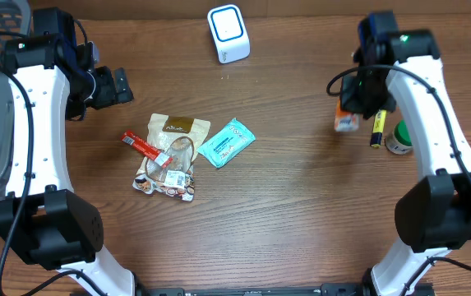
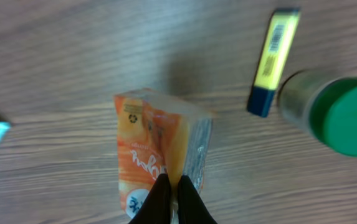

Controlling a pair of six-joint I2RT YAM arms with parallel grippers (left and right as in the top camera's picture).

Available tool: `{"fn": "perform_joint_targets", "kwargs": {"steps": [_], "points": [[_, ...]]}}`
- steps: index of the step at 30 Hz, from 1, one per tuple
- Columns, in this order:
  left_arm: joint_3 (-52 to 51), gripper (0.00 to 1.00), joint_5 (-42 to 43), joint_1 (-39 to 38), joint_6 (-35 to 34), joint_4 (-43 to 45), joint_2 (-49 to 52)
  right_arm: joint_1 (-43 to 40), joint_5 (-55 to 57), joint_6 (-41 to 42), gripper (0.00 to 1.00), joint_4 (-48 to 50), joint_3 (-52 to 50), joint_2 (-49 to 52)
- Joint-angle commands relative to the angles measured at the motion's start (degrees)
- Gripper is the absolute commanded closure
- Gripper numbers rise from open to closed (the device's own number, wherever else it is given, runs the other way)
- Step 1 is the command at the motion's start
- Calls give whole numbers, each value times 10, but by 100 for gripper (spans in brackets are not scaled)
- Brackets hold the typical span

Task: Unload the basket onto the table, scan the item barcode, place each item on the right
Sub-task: 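Move the orange box right and release it beside the jar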

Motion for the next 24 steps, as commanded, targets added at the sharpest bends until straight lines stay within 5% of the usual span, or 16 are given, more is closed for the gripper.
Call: {"fn": "perform_joint_targets", "kwargs": {"steps": [1, 8, 18, 24], "points": [[-1, 0, 4, -4, 7, 1, -3, -7, -6, 6, 96, 27, -56, 4], [-1, 0, 4, -4, 7, 1, -3, -11, 96, 6, 96, 76, -141, 4], [-1, 0, 4, -4, 7, 1, -3, -13, 102, 6, 95, 96, -153, 4], [-1, 0, 4, -4, 7, 1, -3, -13, 102, 6, 85, 100, -154, 4]]}}
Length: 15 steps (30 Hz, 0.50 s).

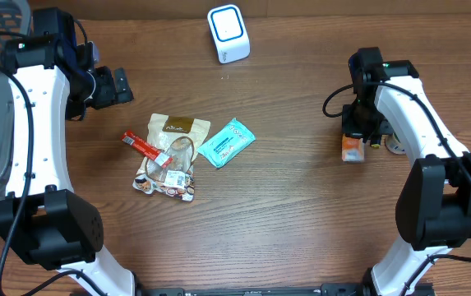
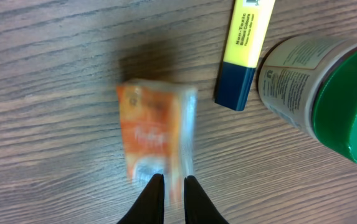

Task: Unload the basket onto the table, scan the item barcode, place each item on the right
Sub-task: 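Move the orange box right and release it beside the jar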

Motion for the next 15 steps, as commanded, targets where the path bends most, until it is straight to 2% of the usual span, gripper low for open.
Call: {"fn": "perform_joint_targets", "kwargs": {"steps": [1, 3, 4, 9, 15], "points": [[-1, 0, 4, -4, 7, 1, -3, -4, 8, 2, 77, 2, -7, -2], [-1, 0, 4, -4, 7, 1, -3, -4, 8, 2, 56, 3, -9, -2], [-1, 1, 4, -4, 7, 1, -3, -4, 7, 2, 55, 5, -10, -2], [-1, 0, 4, -4, 7, 1, -3, -4, -69, 8, 58, 32, -13, -2], [-1, 0, 4, -4, 7, 0, -3, -3, -179, 8, 67, 39, -23, 4]]}}
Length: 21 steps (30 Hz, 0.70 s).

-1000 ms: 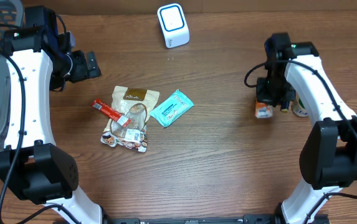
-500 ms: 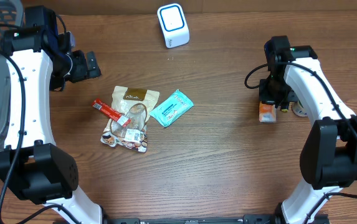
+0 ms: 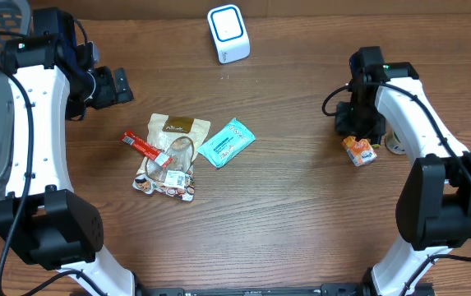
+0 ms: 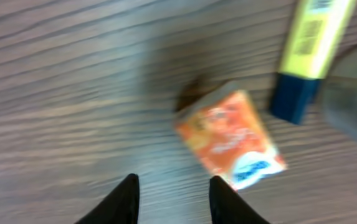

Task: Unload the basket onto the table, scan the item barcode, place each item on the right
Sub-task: 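Move the orange box right and release it beside the jar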

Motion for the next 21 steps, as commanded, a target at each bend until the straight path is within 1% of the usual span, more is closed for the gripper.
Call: {"fn": "perform_joint_targets", "kwargs": {"steps": [1, 6, 15, 21], "points": [[-1, 0, 4, -4, 7, 1, -3, -1, -76, 5, 68, 6, -14, 5], [-1, 0, 4, -4, 7, 1, -3, -1, -73, 5, 68, 51, -60, 5], [-1, 0, 4, -4, 7, 1, -3, -2, -8, 5, 68, 165, -141, 5], [-1, 0, 4, -4, 7, 1, -3, -3, 78, 8, 68, 155, -144, 5]]}}
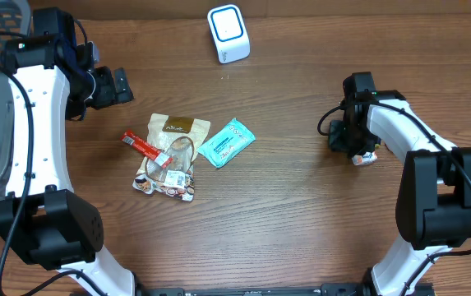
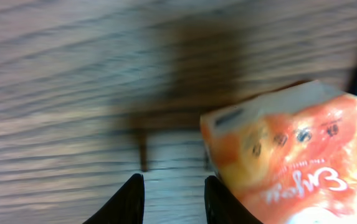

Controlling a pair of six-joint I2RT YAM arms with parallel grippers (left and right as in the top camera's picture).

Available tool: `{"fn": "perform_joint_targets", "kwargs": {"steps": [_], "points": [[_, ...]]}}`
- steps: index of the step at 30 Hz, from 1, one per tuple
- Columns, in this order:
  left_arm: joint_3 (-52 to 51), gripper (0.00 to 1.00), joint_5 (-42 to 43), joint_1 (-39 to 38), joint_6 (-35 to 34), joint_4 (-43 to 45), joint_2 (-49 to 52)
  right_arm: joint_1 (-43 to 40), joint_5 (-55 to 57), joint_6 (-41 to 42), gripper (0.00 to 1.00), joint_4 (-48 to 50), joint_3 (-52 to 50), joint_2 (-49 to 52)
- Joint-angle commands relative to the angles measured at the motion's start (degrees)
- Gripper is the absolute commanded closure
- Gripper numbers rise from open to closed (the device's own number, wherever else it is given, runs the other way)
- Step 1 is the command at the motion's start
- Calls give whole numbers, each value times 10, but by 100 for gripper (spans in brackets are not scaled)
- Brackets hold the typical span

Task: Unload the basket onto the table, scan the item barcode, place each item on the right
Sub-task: 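Move the orange box right and release it beside the jar, then move the right gripper to the mint-green tissue pack and grasp it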

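The orange carton (image 2: 290,146) lies on the wooden table, seen close up at the right of the right wrist view; from overhead only its corner (image 1: 365,158) shows beside the arm. My right gripper (image 2: 173,200) is open and low over the table just left of the carton, with bare wood between its fingers. It appears in the overhead view too, as the right gripper (image 1: 350,141). The white scanner (image 1: 228,33) stands at the back centre. My left gripper (image 1: 122,85) hovers at the far left, and its jaw state is unclear.
A snack bag (image 1: 172,156), a red stick pack (image 1: 143,146) and a teal tissue pack (image 1: 226,141) lie left of centre. A highlighter's blue end sits right of the carton. A grey basket is at the left edge.
My right gripper, still open, has come lower and closer to the table. The carton now fills the right of its view, just beside the right finger. The left arm has not moved.
My right gripper first held the orange carton, shut on it, near the highlighter and the green-lidded jar. Then the carton was down beside the highlighter, still between the fingers. Then the gripper was open, the carton lying free; now the gripper sits low, left of it.
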Motion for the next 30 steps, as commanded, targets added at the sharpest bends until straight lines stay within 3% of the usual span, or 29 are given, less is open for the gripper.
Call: {"fn": "perform_joint_targets", "kwargs": {"steps": [1, 6, 15, 22, 26, 30], "points": [[-1, 0, 4, -4, 7, 1, -3, -3, 74, 14, 68, -6, -3, 3], [-1, 0, 4, -4, 7, 1, -3, -3, 129, 29, 67, -15, -3, 3], [-1, 0, 4, -4, 7, 1, -3, -3, 123, 29, 68, -57, 40, 2], [-1, 0, 4, -4, 7, 1, -3, 3, -111, 28, 60, -143, 196, -1], [-1, 0, 4, -4, 7, 1, -3, 24, -265, 50, 60, -140, 215, -1], [-1, 0, 4, -4, 7, 1, -3, 71, -280, 106, 58, -129, 210, -1]]}}
